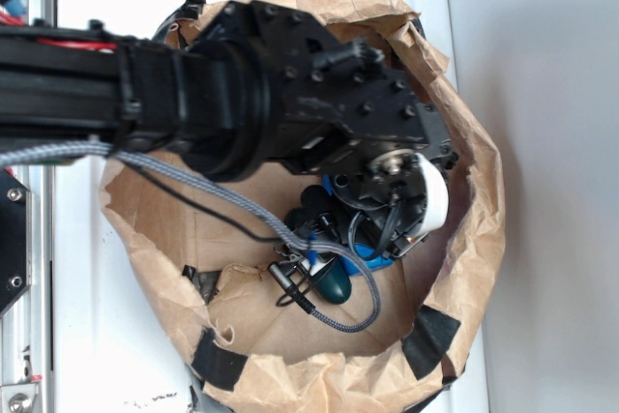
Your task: Grab the blue bottle.
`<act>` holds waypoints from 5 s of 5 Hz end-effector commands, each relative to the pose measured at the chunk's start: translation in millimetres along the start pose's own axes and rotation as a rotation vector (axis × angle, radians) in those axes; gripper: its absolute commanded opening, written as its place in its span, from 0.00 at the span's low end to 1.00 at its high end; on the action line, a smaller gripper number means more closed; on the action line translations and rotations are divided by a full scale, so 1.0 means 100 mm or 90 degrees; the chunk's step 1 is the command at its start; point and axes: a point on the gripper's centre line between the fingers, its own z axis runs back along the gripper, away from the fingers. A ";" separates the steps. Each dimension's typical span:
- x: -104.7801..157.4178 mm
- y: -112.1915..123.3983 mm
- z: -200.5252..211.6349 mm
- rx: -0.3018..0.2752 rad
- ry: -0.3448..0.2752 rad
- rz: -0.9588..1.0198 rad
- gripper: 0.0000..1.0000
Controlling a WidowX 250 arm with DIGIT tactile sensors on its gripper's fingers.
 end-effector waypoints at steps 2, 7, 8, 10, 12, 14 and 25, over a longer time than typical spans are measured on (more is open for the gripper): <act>0.14 -0.07 -0.15 0.037 0.015 -0.008 0.00; 0.04 0.11 0.50 0.038 -0.006 0.035 1.00; -0.09 0.26 0.59 0.031 0.007 0.042 1.00; -0.13 0.43 0.56 0.059 0.012 0.064 1.00; -0.11 0.16 0.30 0.070 0.034 0.025 1.00; 0.06 -0.02 0.01 0.071 0.068 0.023 1.00; 0.09 -0.12 0.93 0.131 0.134 0.294 0.00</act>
